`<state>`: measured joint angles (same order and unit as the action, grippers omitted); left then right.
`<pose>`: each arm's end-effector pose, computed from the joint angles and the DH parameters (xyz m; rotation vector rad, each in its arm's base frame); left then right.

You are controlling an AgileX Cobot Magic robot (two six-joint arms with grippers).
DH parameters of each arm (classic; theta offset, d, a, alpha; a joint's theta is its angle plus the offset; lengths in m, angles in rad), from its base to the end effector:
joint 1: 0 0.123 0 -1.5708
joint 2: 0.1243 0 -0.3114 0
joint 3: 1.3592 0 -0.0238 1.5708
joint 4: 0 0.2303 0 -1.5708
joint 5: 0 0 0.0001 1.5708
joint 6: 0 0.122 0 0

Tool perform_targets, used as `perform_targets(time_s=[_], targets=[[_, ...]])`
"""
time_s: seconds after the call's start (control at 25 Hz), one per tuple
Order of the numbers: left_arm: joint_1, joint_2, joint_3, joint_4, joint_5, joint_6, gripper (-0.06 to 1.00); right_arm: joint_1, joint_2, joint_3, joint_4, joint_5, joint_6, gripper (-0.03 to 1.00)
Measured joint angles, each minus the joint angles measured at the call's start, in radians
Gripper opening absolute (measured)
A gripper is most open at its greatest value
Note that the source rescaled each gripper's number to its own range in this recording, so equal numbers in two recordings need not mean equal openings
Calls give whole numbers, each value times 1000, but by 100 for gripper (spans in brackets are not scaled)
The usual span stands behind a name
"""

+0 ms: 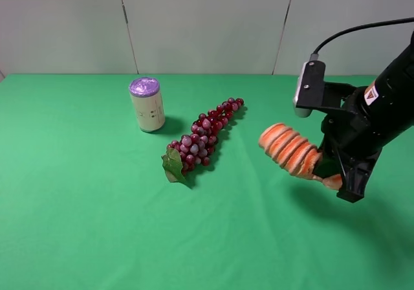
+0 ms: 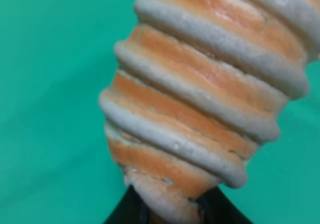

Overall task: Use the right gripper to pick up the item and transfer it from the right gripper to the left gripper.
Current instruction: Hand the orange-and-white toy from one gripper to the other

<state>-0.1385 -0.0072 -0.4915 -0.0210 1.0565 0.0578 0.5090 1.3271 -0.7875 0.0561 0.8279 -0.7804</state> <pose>-0.0220 0.0008 0.2512 0.2010 2.0320 -0.0756 0.1856 0.1094 0.2362 -1.6747 2.3029 0.0098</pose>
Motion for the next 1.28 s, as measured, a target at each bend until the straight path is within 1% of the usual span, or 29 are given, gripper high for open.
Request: perform_targets(time_s=[0.16, 0.52, 1.12, 1.28], targets=[[0, 0, 0, 0, 0, 0, 100, 41, 0, 0, 35, 2, -3, 2], [0, 0, 0, 0, 0, 0, 100, 122, -1, 0, 41, 12, -3, 2], [0, 0, 0, -1, 0, 0, 100, 122, -1, 0, 41, 15, -11, 2], [0, 0, 0, -37, 0, 0, 100, 122, -1, 0, 39, 12, -12, 2]])
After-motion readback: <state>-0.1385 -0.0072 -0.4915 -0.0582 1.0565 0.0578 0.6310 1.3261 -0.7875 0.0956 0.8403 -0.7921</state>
